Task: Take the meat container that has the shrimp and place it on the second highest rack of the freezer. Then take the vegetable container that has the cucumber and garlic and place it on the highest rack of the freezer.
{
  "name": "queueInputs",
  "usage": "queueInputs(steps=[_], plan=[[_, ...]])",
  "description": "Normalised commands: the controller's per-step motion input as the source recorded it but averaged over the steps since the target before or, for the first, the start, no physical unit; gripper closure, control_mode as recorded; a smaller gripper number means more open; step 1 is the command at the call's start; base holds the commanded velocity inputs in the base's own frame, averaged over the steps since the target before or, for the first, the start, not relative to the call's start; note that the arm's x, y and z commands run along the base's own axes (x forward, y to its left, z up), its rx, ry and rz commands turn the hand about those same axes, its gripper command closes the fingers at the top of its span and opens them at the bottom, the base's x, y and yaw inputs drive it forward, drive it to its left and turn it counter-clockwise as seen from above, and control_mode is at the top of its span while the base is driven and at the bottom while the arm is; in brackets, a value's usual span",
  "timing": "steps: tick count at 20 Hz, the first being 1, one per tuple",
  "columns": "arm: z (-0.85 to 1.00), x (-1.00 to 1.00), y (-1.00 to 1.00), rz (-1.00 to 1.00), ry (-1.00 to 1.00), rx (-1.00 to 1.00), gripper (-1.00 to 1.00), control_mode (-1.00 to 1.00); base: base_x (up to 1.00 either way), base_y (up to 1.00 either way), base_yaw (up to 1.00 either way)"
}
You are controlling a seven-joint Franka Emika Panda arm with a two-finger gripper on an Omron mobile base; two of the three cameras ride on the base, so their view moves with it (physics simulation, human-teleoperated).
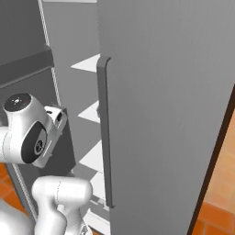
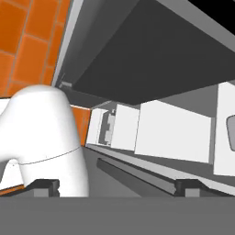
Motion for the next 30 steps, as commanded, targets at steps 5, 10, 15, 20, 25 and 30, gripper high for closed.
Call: queueInputs(steps=[5, 10, 15, 20, 25, 30], plan=[[0.0, 0.0, 0.0, 0.0, 0.0, 0.0, -1.0, 1.0, -0.54, -0.09, 0.19], [0.0, 0.0, 0.0, 0.0, 0.0, 0.0, -1.0, 1.0, -0.9, -0.27, 0.25], [0.0, 0.0, 0.0, 0.0, 0.0, 0.0, -1.0, 1.0, -0.66, -0.01, 0.43], [0.0, 0.0, 0.0, 0.0, 0.0, 0.0, -1.0, 1.0, -0.61, 0.0, 0.53], [0.0, 0.0, 0.0, 0.0, 0.0, 0.0, -1.0, 1.0, -0.53, 0.0, 0.59], [0.0, 0.0, 0.0, 0.0, 0.0, 0.0, -1.0, 1.0, -0.33, 0.0, 0.66]])
